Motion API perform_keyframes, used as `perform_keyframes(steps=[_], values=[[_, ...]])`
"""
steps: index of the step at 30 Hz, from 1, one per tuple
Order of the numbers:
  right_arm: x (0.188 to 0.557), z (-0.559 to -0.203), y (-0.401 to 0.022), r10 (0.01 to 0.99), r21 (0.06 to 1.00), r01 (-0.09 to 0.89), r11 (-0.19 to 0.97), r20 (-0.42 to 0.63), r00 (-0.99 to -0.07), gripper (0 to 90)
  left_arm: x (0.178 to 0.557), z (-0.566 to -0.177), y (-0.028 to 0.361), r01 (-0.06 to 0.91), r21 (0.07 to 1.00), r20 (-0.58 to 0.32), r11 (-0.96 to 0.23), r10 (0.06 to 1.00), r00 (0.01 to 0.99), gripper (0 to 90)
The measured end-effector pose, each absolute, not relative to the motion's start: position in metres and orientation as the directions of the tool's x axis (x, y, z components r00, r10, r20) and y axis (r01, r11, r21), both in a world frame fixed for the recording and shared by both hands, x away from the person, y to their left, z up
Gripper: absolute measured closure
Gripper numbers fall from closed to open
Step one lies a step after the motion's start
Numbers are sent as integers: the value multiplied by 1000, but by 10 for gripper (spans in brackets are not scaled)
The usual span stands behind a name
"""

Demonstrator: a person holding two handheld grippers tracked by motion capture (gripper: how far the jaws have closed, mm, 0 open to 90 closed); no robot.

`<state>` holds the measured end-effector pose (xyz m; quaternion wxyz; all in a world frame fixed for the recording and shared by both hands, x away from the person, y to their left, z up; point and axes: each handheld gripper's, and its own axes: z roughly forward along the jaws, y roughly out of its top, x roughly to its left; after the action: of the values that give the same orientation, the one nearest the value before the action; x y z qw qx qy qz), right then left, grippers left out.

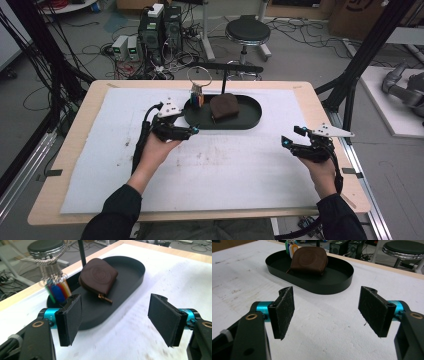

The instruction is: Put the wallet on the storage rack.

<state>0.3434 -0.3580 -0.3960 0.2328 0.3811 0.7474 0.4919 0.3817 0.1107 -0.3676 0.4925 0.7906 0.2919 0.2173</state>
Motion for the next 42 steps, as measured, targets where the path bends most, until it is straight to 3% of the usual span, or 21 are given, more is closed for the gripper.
perform_keyframes(steps=[19, 30, 42], values=[[342, -401, -367, 813, 910, 353, 217, 31, -581, 290, 316, -396, 191, 218, 943, 38, -250, 736, 676, 268], [346, -402, -371, 828, 914, 353, 197, 38, -560, 281, 317, -411, 219, 237, 946, 24, -219, 781, 624, 267], [346, -402, -372, 832, 911, 361, 198, 39, -553, 276, 318, -414, 218, 240, 943, 35, -230, 788, 615, 267]])
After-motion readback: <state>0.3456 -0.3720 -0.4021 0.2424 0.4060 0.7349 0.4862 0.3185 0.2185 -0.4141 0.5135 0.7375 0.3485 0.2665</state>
